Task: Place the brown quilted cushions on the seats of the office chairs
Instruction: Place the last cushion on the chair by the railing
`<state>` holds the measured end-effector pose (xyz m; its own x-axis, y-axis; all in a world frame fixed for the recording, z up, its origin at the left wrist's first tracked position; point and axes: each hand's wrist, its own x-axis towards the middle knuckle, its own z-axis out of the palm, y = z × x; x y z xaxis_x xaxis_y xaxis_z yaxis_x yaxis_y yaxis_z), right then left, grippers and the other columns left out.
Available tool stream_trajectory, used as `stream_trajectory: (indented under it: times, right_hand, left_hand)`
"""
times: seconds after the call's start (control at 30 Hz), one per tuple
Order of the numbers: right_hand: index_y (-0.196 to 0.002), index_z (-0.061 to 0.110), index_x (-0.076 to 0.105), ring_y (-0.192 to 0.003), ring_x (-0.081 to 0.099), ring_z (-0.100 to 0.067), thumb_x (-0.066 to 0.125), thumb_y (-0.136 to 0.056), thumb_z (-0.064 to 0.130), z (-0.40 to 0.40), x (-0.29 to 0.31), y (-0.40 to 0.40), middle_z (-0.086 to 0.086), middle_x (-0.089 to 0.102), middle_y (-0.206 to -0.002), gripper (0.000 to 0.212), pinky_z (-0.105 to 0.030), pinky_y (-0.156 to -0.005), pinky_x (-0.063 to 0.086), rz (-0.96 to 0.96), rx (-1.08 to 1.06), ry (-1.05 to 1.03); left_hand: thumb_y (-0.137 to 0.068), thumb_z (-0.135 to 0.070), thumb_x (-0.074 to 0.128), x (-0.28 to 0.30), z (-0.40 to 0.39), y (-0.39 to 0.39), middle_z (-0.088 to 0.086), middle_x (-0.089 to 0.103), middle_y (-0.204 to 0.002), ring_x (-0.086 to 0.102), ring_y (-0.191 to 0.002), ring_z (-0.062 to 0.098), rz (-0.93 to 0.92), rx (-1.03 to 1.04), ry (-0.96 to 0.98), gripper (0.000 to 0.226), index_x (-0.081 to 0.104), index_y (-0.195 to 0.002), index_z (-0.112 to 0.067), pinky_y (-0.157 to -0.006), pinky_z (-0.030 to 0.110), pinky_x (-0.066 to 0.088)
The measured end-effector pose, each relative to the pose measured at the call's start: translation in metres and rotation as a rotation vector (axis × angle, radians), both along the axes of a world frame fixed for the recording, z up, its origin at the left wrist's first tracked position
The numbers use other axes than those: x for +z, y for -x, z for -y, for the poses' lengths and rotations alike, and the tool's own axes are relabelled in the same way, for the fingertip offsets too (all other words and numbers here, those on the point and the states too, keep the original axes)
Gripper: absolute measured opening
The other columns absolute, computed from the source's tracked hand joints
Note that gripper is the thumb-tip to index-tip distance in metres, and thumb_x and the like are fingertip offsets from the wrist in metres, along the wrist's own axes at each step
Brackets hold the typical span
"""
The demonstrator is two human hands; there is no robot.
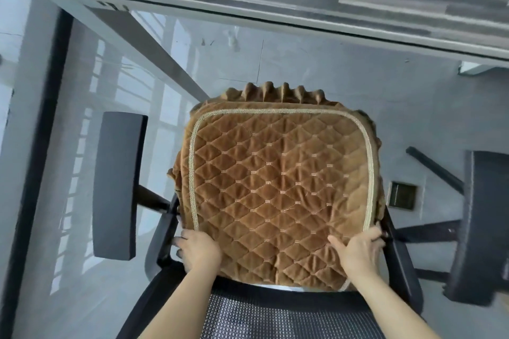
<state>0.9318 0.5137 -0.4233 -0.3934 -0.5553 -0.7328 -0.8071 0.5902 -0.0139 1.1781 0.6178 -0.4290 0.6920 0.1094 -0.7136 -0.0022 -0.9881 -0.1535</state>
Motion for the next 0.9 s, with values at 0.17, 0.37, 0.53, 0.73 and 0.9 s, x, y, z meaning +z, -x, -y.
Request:
stream_trajectory:
  times: [0.17, 0.37, 0.53, 0.73, 0.9]
  right_hand:
    - [-0.152, 0.009, -0.006, -0.129, 0.039, -0.044, 0.067, -0.087, 0.018, 0.028, 0.003, -0.008, -0.027, 0.02, -0.149, 0.098, -0.05, -0.099, 0.041, 0.034, 0.134, 0.04]
    - [-0.153, 0.008, -0.001, -0.136, 0.033, -0.042, 0.064, -0.089, 0.032, 0.106, -0.001, -0.031, -0.025, 0.021, -0.152, 0.094, -0.05, -0.106, 0.035, 0.119, 0.166, 0.232]
    - [-0.144, 0.012, 0.024, -0.126, 0.041, -0.046, 0.067, -0.081, 0.048, 0.164, -0.018, -0.037, -0.022, 0.031, -0.143, 0.084, -0.053, -0.102, 0.04, 0.102, -0.154, 0.149]
    - [-0.128, 0.015, 0.04, -0.123, 0.038, -0.04, 0.07, -0.084, 0.036, 0.187, -0.023, -0.021, -0.021, 0.037, -0.135, 0.057, -0.04, -0.082, 0.037, 0.163, -0.236, 0.357]
    - [-0.135, 0.013, 0.038, -0.124, 0.043, -0.038, 0.068, -0.085, 0.033, 0.187, -0.029, 0.002, -0.021, 0.039, -0.139, 0.062, -0.041, -0.088, 0.042, 0.126, -0.236, 0.267]
  left_hand:
    - [-0.088, -0.004, 0.05, 0.007, 0.018, -0.005, 0.024, 0.023, -0.145, 0.033, -0.131, 0.045, -0.013, -0.168, 0.073, 0.065, 0.017, -0.144, 0.003, -0.106, 0.049, 0.034]
    - [-0.086, -0.012, 0.056, -0.006, 0.047, -0.042, 0.021, 0.02, -0.152, 0.024, -0.137, 0.042, 0.097, -0.46, 0.35, 0.076, 0.016, -0.15, -0.002, -0.113, 0.051, 0.027]
    - [-0.088, -0.041, 0.066, -0.026, 0.082, -0.079, 0.024, 0.04, -0.142, 0.036, -0.133, 0.042, 0.112, -0.151, 0.438, 0.075, 0.034, -0.14, 0.003, -0.109, 0.051, 0.033]
    - [-0.087, -0.052, 0.064, -0.031, 0.122, -0.088, 0.014, 0.043, -0.141, 0.044, -0.13, 0.035, 0.012, 0.091, 0.602, 0.078, 0.028, -0.138, -0.005, -0.106, 0.042, 0.037]
    - [-0.088, -0.036, 0.069, -0.034, 0.149, -0.086, 0.018, 0.039, -0.141, 0.043, -0.13, 0.035, -0.017, -0.11, 0.641, 0.072, 0.025, -0.137, -0.007, -0.107, 0.046, 0.037]
